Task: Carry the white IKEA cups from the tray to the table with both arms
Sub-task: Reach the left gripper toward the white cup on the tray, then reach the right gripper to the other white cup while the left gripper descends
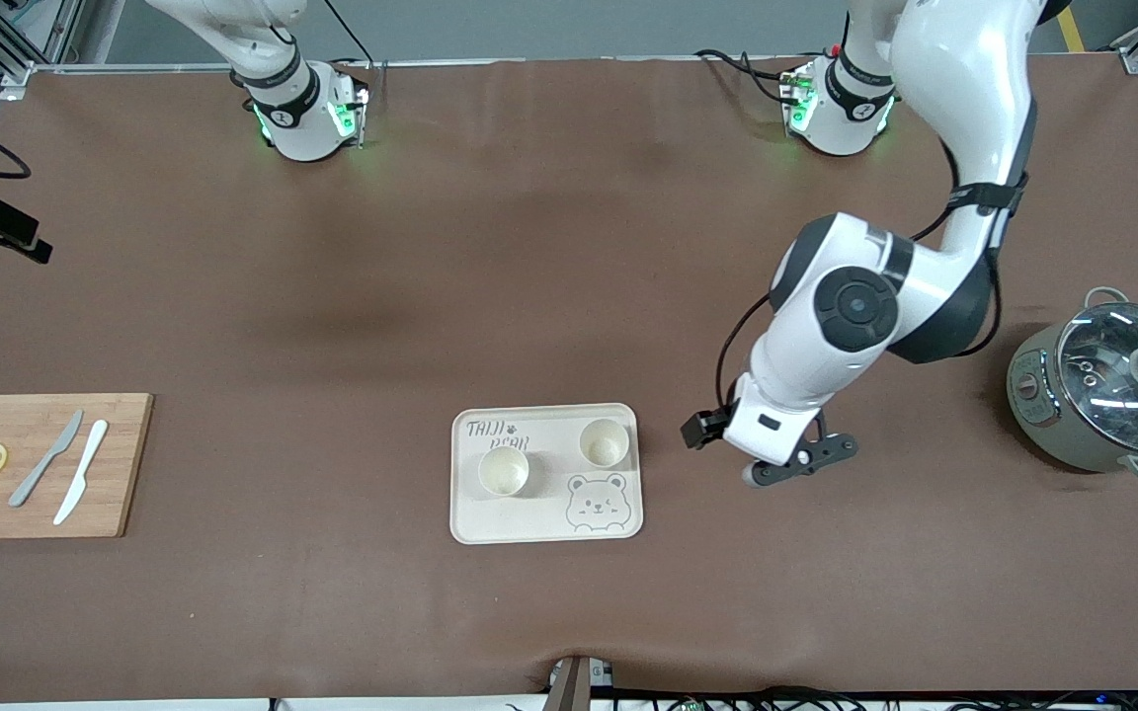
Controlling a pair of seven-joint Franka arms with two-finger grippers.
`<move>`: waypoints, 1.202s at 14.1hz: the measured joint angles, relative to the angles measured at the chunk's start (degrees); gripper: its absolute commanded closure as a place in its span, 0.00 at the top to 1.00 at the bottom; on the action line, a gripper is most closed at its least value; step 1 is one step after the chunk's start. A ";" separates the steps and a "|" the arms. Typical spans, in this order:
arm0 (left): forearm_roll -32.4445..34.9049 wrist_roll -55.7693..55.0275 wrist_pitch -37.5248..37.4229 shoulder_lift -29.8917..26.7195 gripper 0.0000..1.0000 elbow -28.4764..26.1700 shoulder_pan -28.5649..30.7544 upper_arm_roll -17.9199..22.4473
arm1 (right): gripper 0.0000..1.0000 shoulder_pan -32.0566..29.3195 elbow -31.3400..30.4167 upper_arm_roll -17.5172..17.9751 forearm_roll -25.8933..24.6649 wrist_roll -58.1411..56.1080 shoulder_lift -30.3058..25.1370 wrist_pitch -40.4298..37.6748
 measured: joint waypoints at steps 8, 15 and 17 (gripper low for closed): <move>0.00 -6.64 8.56 7.92 1.00 0.61 -7.29 1.29 | 1.00 21.25 0.92 0.74 0.48 24.64 6.29 12.18; 0.00 -7.39 11.93 12.79 1.00 0.73 -10.49 2.96 | 1.00 28.73 3.98 0.60 0.46 34.33 20.74 27.08; 0.00 -7.68 13.09 13.84 1.00 0.73 -10.76 2.98 | 1.00 29.84 5.61 0.57 0.46 34.79 24.71 29.17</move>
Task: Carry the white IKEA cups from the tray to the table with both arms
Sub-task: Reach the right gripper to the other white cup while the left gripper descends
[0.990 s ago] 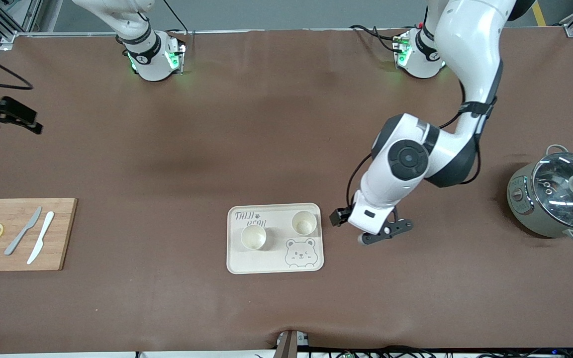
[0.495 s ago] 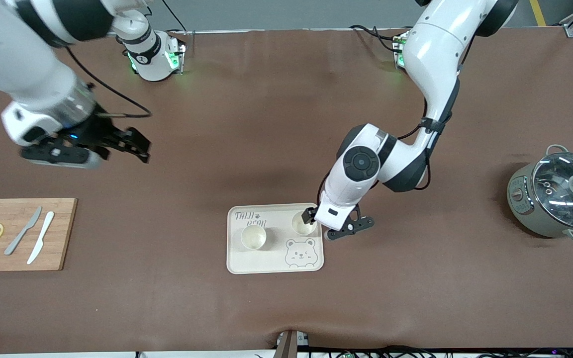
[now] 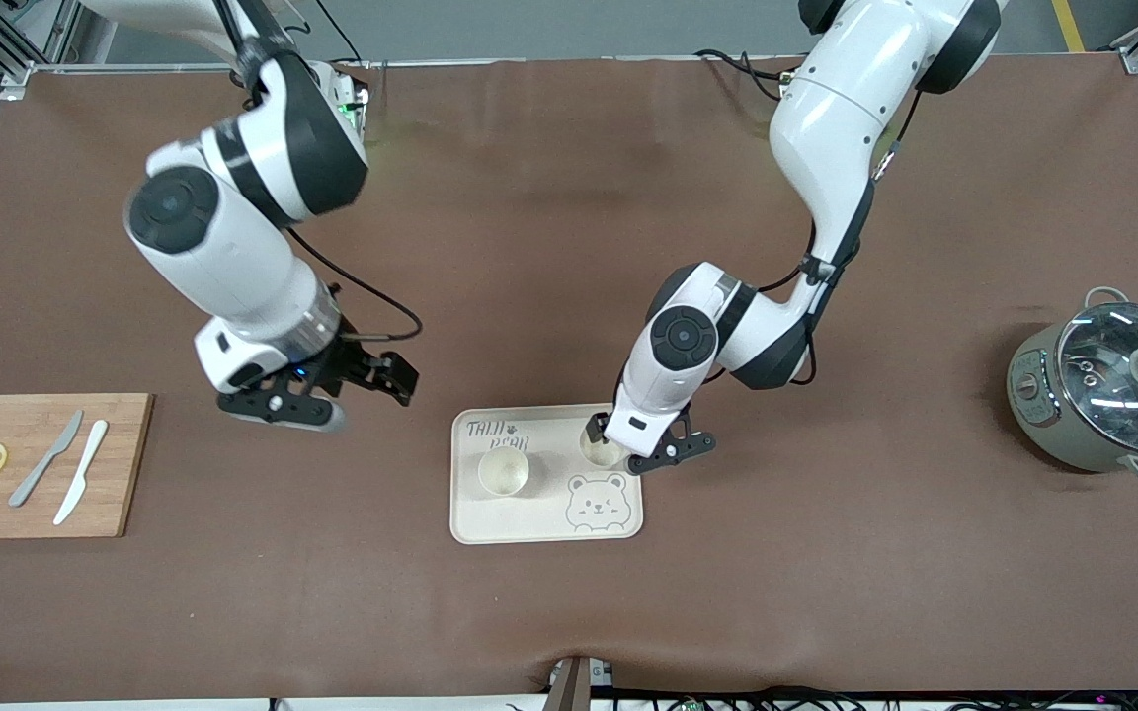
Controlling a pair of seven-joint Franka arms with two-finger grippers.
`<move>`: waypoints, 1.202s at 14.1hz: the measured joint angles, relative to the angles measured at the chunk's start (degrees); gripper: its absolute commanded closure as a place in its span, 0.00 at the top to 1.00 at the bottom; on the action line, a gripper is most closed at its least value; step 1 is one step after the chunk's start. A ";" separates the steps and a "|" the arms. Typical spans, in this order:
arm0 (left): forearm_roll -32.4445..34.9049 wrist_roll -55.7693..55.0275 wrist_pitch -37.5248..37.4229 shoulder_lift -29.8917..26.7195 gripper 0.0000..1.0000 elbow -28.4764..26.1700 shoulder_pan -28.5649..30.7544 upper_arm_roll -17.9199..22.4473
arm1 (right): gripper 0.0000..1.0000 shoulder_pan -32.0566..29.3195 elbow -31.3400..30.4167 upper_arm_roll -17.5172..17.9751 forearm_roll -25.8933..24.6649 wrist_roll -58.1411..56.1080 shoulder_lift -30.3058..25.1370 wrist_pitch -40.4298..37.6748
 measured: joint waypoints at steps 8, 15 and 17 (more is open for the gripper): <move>0.00 -4.19 1.57 1.01 0.43 0.06 -0.83 0.02 | 1.00 2.67 2.09 -0.19 -0.24 0.12 11.56 11.97; 0.00 -5.21 1.64 1.02 0.00 0.43 -1.02 0.47 | 1.00 3.51 2.40 -0.48 -1.19 0.11 18.01 18.57; 0.00 -5.21 1.66 1.02 0.00 0.60 -1.03 0.57 | 1.00 3.88 2.48 -0.48 -1.19 0.11 19.47 20.32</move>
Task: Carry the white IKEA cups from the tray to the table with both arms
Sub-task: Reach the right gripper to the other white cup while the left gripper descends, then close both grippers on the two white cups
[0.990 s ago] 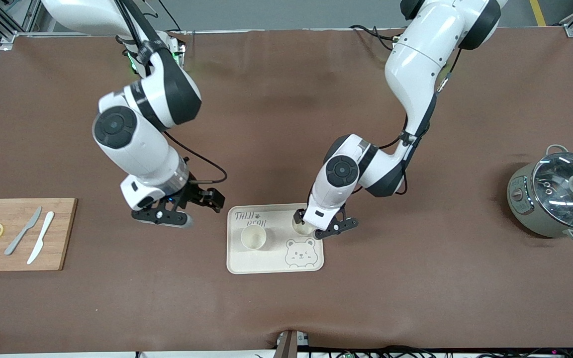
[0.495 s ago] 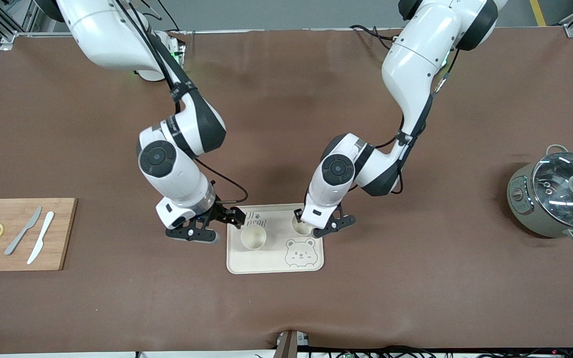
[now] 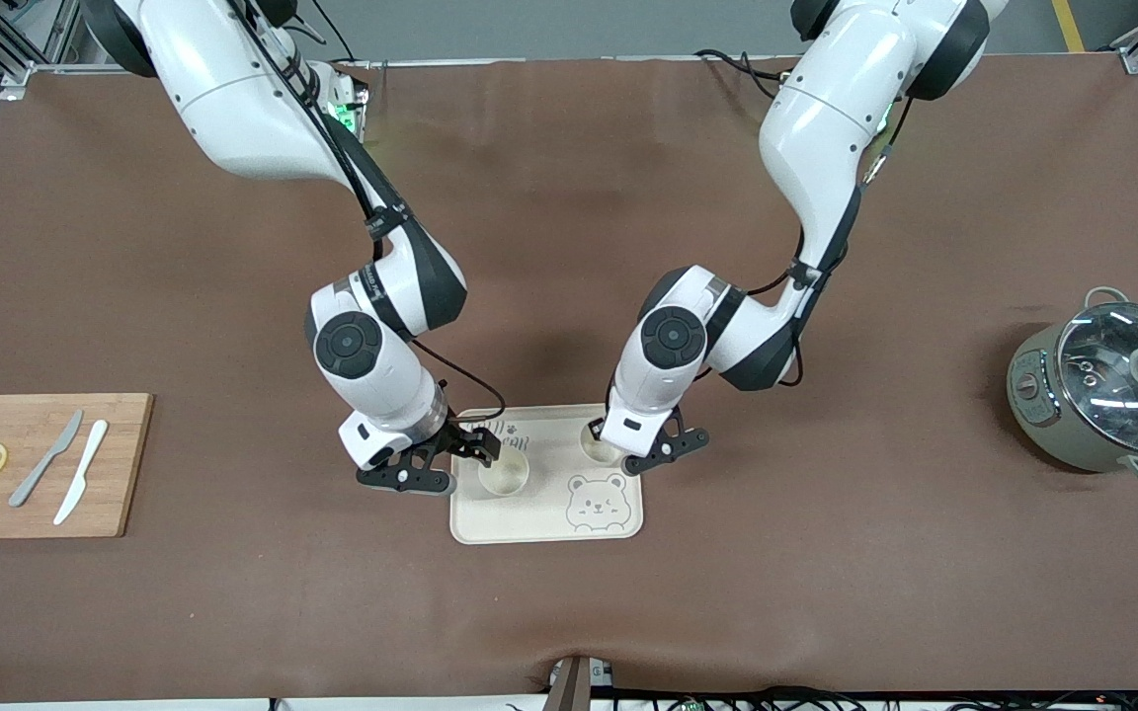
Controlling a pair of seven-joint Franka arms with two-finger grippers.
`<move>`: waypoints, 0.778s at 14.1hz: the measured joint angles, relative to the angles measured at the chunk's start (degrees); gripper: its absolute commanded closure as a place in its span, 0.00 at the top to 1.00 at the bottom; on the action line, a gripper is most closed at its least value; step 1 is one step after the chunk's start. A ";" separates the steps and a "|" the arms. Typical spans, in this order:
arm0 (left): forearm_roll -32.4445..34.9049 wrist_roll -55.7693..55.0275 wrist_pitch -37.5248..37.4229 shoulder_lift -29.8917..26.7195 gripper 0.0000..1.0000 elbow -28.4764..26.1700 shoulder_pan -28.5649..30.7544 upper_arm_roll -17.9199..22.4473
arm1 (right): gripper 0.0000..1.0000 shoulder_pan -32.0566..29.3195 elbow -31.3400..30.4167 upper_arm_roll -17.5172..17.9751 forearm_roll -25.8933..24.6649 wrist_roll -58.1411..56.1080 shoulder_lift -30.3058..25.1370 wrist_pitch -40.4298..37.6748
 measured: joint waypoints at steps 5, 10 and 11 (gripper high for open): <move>0.00 -0.14 0.04 -0.10 0.00 1.31 0.24 0.26 | 1.00 0.61 0.12 -0.01 0.00 0.00 3.55 5.62; 0.00 -0.27 0.01 -0.99 0.00 2.39 1.62 1.83 | 1.00 1.81 0.18 0.00 0.00 0.00 5.25 9.01; 0.00 -0.28 0.01 -1.29 0.00 2.49 2.18 2.02 | 1.00 1.89 0.19 0.00 0.00 0.00 5.42 9.10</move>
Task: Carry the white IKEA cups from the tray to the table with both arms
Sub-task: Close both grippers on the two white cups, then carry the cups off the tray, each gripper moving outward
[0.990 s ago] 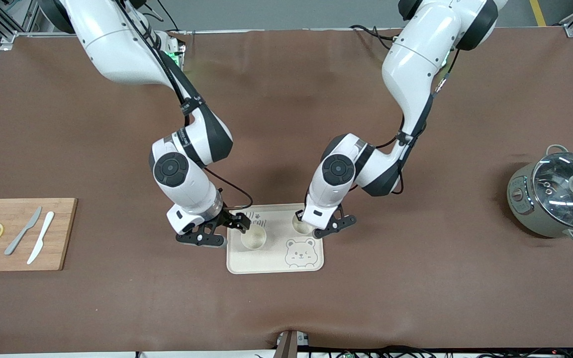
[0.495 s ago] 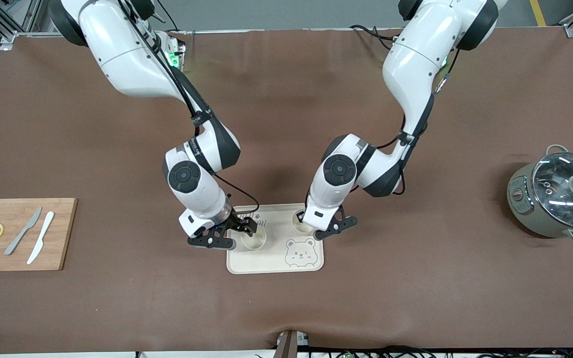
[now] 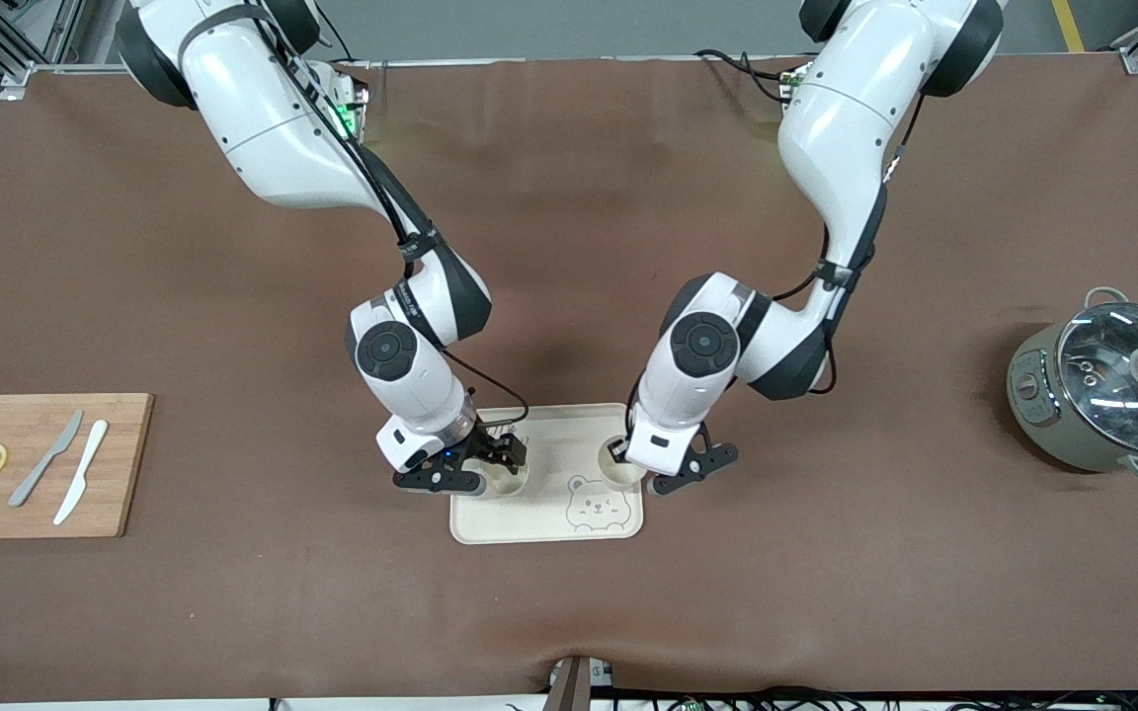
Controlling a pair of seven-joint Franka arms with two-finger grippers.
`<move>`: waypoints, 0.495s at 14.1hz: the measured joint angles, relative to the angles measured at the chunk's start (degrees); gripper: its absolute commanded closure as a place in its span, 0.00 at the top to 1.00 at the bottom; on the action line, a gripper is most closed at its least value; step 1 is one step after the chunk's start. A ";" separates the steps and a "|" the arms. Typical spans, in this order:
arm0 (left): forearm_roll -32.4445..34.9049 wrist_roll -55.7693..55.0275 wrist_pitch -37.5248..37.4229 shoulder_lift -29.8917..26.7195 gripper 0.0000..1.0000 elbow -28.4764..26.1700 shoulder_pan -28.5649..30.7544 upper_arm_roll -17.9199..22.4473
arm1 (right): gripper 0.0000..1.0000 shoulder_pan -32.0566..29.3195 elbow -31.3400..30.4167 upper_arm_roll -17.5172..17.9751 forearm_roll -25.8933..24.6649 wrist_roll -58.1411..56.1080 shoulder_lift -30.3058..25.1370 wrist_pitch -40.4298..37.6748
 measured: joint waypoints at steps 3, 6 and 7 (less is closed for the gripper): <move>0.00 0.08 -0.94 -1.49 0.00 0.24 2.23 0.74 | 1.00 0.01 0.04 -0.05 0.00 0.00 0.39 0.29; 0.00 2.25 -4.03 -3.66 0.00 0.28 4.37 1.79 | 0.43 0.01 0.16 -0.25 0.01 0.00 0.42 0.30; 0.00 3.35 -4.94 -4.36 0.00 0.28 4.55 2.47 | 0.29 0.01 0.18 -0.38 0.02 0.01 0.42 0.29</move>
